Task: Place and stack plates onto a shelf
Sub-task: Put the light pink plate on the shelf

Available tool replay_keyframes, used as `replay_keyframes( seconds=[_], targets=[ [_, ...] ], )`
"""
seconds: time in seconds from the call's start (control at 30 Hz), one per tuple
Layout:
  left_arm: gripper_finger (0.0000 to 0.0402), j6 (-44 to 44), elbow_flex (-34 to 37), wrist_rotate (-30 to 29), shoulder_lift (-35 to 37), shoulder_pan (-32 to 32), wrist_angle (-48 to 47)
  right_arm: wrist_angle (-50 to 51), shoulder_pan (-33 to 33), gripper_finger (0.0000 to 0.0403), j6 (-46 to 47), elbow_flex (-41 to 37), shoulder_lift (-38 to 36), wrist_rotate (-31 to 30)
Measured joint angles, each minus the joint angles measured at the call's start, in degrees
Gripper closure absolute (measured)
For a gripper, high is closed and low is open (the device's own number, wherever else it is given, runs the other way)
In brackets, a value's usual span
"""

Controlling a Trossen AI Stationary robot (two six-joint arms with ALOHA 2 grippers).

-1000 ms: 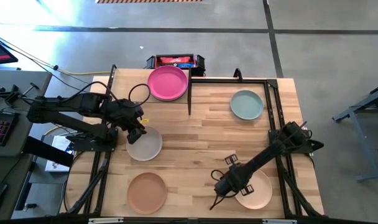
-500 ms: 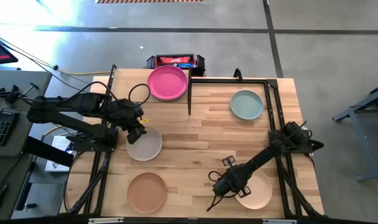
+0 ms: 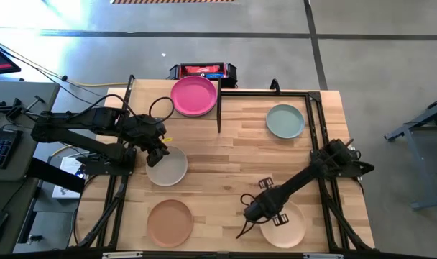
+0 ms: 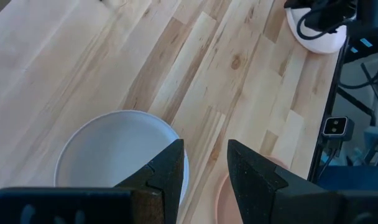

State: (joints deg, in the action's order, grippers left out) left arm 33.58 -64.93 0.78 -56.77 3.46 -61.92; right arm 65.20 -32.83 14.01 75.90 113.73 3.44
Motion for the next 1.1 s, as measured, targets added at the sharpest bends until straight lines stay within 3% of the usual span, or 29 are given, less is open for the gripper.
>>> replay_keyframes(
  seconds=[0.37, 0.77, 1.1],
  targets=[
    [0.0289, 0.2, 0.0, 0.0, 0.0, 0.0, 0.0, 3.6, 5.4, 0.0403, 5.6, 0.0, -6.7, -3.5],
    [0.0289, -0.2, 0.0, -0.2, -1.6, 0.0, 0.1, 3.3, 13.3, 0.0403, 24.0, 0.2, -21.4, -15.6],
    [0.0289, 3.4, 0.0, -3.0, -7.5, -0.1, 4.7, -6.8, 20.7, 0.0403, 39.6, 0.2, -28.9, -22.8]
  ],
)
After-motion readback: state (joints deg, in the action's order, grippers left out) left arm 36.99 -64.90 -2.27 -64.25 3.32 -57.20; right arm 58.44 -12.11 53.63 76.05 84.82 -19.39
